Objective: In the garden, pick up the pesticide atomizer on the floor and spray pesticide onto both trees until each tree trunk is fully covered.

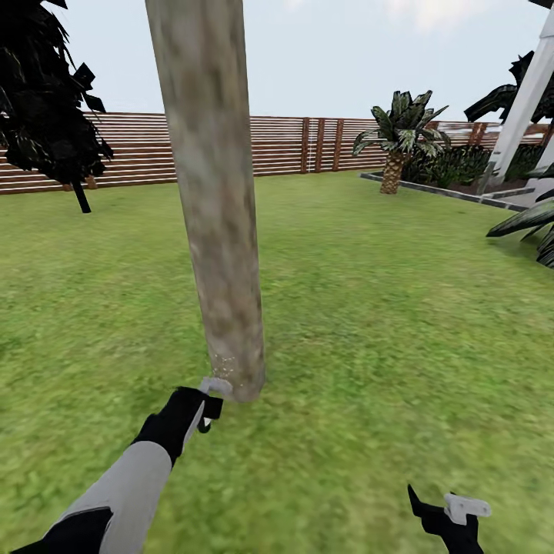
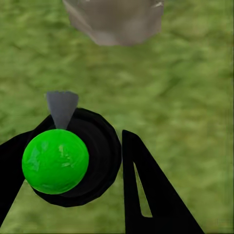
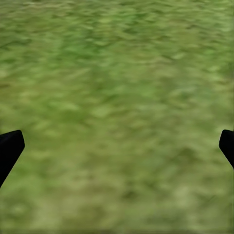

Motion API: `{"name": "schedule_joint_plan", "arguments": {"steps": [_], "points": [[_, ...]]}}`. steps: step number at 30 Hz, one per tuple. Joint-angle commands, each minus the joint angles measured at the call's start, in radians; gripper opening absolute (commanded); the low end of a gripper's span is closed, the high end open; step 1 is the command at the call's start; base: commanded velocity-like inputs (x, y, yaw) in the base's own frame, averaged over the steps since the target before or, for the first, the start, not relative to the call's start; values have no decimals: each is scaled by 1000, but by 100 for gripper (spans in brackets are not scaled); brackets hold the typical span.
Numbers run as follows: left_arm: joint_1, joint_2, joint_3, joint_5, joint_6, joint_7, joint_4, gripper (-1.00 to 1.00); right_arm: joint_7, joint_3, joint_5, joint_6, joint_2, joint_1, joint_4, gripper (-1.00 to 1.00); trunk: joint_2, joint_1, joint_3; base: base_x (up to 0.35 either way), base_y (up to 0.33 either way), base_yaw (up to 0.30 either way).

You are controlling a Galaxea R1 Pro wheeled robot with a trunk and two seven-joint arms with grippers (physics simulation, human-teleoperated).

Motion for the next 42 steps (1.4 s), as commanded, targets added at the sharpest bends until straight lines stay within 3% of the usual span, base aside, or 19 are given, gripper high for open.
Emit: {"name": "schedule_joint_plan", "arguments": {"steps": [1, 4, 6, 9, 11, 14, 15, 16, 19, 23, 25, 31, 34, 35, 36, 37, 42], "points": [[-1, -26, -2, -7, 2, 0, 0, -100, 0, 0, 0, 0, 0, 0, 0, 100, 0, 0, 0, 0, 0, 0], [-6, -44, -3, -6, 18, -16, -2, -100, 0, 0, 0, 0, 0, 0, 0, 100, 0, 0, 0, 0, 0, 0], [-11, -29, -1, -8, 23, -66, -3, -100, 1, 0, 0, 1, 0, 0, 0, 100, 0, 0, 0, 0, 0, 0], [-17, 6, 2, -8, 32, -78, -17, -100, 1, 0, 0, 1, 0, 0, 0, 100, 0, 0, 0, 0, 0, 0], [-18, 34, -3, -9, 94, -81, -70, -100, 1, 0, 0, 1, 0, 0, 0, 100, 0, 0, 0, 0, 0, 0], [-8, 25, -8, -11, 109, -82, -113, -100, 1, 0, 0, 1, 0, 0, 0, 100, 0, 0, 0, 0, 0, 0], [-7, 17, -16, -10, 111, -82, -120, -100, 1, 0, 0, 1, 0, 0, 0, 100, 0, 0, 0, 0, 0, 0], [-6, -6, -52, -9, 114, -82, -126, -100, 2, 0, 0, 1, 0, 0, 0, 100, 0, 0, 0, 0, 0, 0], [-6, -27, -131, -6, 121, -94, -129, -100, 1, 0, 0, 1, 0, 0, 0, 100, 0, 0, 0, 0, 0, 0], [-6, -33, -165, -9, 142, -169, -130, -100, 2, 0, 0, 1, 0, 0, 0, 100, 0, 0, 0, 0, 0, 0], [-7, -28, -168, -12, 144, -180, -131, -100, 2, 0, 0, 1, 0, 0, 0, 100, 0, 0, 0, -19, 11, 0], [-18, 37, -163, -15, 146, -183, -134, -100, 1, 0, 0, 1, 0, 0, 1, 100, 0, 0, 0, -203, 151, 0], [-21, 19, -168, -14, 146, -179, -135, -100, 1, 0, 0, 1, 0, 0, 1, 100, 0, 0, 0, -23, 18, 0], [-22, 6, -168, -14, 146, -178, -135, -100, 1, 0, 0, 1, 0, 0, 1, 100, 0, 0, 0, -8, 6, 0], [-26, -25, -169, -13, 146, -177, -135, -100, 1, 0, 0, 1, 0, 0, 0, 100, 0, 0, 0, -3, 2, 0], [-36, -35, -169, -11, 148, -177, -139, -100, 2, 0, 0, 1, 0, 0, 0, 100, 0, 0, 0, -1, 1, 0], [-59, -28, -163, -9, 256, -181, -204, -100, 2, 0, 0, 1, 0, 0, 0, 100, 0, 0, 0, 0, 0, 0]]}}
